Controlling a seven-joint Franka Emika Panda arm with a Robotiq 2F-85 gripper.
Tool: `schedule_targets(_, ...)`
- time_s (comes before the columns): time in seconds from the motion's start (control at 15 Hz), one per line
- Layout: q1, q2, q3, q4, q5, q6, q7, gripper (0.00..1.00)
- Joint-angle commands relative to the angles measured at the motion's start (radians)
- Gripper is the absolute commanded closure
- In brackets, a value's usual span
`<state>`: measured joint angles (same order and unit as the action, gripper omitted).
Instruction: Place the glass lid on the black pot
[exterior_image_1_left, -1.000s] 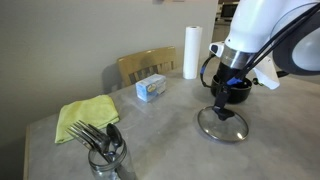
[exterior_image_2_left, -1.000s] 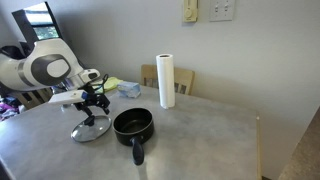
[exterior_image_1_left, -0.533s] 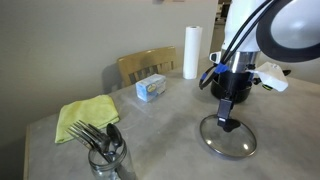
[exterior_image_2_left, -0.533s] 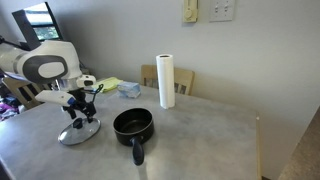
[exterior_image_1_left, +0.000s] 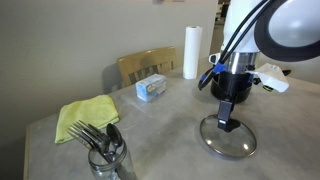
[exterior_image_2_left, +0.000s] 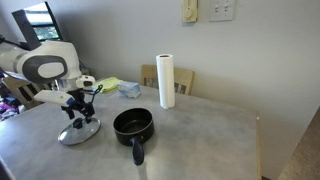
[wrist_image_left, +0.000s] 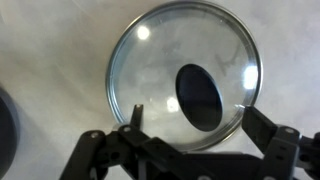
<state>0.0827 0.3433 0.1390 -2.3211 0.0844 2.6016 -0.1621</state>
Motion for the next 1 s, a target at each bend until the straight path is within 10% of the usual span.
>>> schedule_targets(0.0, -0.046, 0.002, 0.063, -0.017, 0.062, 0.01, -0.116, 0.0)
schedule_targets(0.4, -0.103, -0.007, 0.126, -0.032, 0.071, -0.006, -0.419, 0.0)
schedule_targets(0.93, -0.095, -0.015, 0.112, -0.062, -0.053, 0.038, -0.517, 0.0)
